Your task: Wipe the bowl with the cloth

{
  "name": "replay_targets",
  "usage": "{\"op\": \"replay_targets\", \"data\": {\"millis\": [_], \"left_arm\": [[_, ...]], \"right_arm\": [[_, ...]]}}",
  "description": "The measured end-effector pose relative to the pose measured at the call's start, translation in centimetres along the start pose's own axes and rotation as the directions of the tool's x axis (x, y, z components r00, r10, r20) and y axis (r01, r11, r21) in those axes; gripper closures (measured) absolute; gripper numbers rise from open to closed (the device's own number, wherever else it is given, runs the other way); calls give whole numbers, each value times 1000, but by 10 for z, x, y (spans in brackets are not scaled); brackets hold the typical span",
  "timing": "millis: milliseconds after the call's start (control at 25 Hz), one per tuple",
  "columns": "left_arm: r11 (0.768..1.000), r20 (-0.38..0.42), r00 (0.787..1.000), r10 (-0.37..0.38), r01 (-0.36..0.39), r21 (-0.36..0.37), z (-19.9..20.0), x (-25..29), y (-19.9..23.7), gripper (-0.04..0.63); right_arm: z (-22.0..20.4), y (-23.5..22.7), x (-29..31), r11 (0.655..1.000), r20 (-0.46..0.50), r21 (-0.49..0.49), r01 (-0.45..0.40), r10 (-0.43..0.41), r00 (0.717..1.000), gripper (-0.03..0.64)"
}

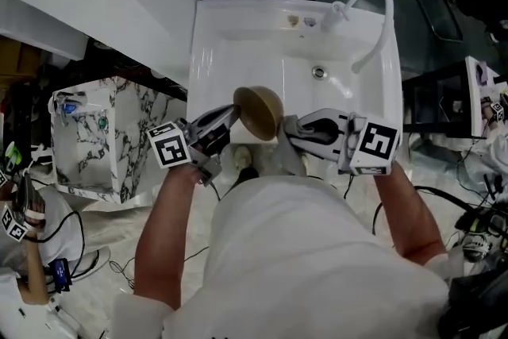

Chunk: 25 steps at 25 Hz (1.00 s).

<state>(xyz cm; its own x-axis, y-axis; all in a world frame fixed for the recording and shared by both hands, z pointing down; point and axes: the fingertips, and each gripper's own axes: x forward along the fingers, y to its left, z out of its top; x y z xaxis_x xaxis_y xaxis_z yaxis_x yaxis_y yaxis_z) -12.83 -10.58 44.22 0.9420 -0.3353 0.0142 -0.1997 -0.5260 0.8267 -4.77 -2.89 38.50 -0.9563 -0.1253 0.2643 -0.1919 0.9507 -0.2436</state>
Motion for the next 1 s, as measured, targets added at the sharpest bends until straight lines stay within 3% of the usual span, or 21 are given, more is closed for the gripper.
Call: {"op": "replay_targets", "data": {"millis": [200,440,640,1000], "left_arm": [[1000,-34,999,6,-6,-8,6,-5,14,584],[999,-86,996,36,-37,-12,18,-6,35,584],[994,-143,984,109,-107,18,29,-7,60,586],[959,-220,933,284,-272,84,45,2,104,586]], "right_arm": [[9,-26,1,994,20,14,110,-110,994,589],[13,-50,2,966,42,36,257,-259,965,588],[11,-65,-1,916,53,66,395,-399,916,588],[0,-69,-10,828,45,123,547,-555,830,588]]}}
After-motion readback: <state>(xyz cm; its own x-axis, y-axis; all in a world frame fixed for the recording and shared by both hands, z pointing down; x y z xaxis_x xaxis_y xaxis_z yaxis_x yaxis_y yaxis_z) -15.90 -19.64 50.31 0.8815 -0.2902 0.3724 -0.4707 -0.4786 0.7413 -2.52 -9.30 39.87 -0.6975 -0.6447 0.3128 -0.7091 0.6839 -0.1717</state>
